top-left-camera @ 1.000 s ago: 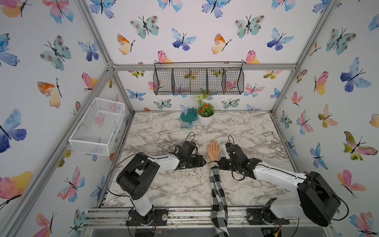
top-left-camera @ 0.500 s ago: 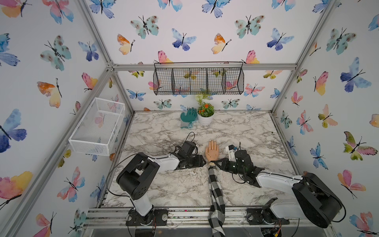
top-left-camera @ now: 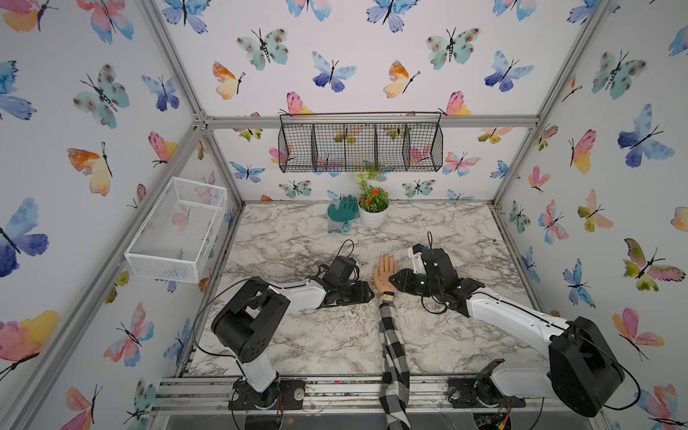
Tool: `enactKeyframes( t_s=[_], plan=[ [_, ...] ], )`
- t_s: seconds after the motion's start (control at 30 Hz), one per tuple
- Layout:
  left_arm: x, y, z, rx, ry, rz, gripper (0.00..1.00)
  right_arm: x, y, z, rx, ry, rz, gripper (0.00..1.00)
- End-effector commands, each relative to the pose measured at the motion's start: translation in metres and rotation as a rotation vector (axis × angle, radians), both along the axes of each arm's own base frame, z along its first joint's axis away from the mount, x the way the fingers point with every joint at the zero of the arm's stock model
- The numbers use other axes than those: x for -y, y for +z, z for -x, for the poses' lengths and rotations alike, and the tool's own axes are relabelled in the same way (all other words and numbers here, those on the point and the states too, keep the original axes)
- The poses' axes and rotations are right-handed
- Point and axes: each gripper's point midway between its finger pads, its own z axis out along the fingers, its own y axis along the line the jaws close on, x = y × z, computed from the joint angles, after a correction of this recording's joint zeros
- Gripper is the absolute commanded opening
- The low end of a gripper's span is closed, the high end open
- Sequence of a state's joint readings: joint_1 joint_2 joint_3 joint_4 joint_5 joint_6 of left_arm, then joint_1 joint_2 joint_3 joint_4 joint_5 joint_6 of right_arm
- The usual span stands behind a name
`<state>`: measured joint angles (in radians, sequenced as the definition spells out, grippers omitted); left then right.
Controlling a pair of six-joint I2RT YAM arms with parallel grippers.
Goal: Take off the watch
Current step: Untie the watch from the hand.
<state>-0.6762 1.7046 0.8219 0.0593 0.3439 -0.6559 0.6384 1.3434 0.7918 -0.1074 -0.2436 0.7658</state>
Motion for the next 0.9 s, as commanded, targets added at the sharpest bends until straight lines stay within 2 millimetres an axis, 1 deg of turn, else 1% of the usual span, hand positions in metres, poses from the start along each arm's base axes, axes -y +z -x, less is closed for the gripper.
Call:
enactKeyframes(
  t_s=[0.0, 0.07, 0.13, 0.3, 0.4, 0.5, 0.67, 0.77, 0.87],
  plan=[
    [-0.004, -0.007, 0.006, -0.048, 0.003, -0.030, 0.64, 0.027, -0.032, 0.019, -0.112, -0.021, 0.234, 0.32],
    [-0.004, -0.007, 0.005, -0.047, 0.004, -0.029, 0.63, 0.029, -0.033, 0.019, -0.113, -0.040, 0.258, 0.34],
    [-0.003, -0.007, 0.005, -0.048, 0.003, -0.027, 0.64, 0.027, -0.034, 0.020, -0.118, -0.039, 0.263, 0.36],
    [-0.004, -0.009, 0.006, -0.052, 0.002, -0.028, 0.63, 0.022, -0.047, 0.029, -0.147, -0.028, 0.312, 0.40],
    [-0.004, -0.011, 0.007, -0.058, 0.001, -0.029, 0.64, 0.029, -0.054, 0.029, -0.146, -0.065, 0.333, 0.40],
    [-0.003, -0.010, 0.007, -0.056, -0.001, -0.026, 0.64, 0.033, -0.056, 0.026, -0.119, -0.095, 0.323, 0.39],
    [-0.004, -0.011, 0.008, -0.059, -0.002, -0.028, 0.64, 0.020, -0.057, 0.024, -0.117, -0.084, 0.252, 0.39],
    [-0.004, -0.012, 0.008, -0.061, -0.002, -0.029, 0.63, 0.015, -0.061, 0.022, -0.126, -0.082, 0.238, 0.38],
    [-0.005, -0.013, 0.009, -0.062, 0.000, -0.032, 0.64, 0.013, -0.059, 0.019, -0.114, -0.085, 0.229, 0.38]
  ],
)
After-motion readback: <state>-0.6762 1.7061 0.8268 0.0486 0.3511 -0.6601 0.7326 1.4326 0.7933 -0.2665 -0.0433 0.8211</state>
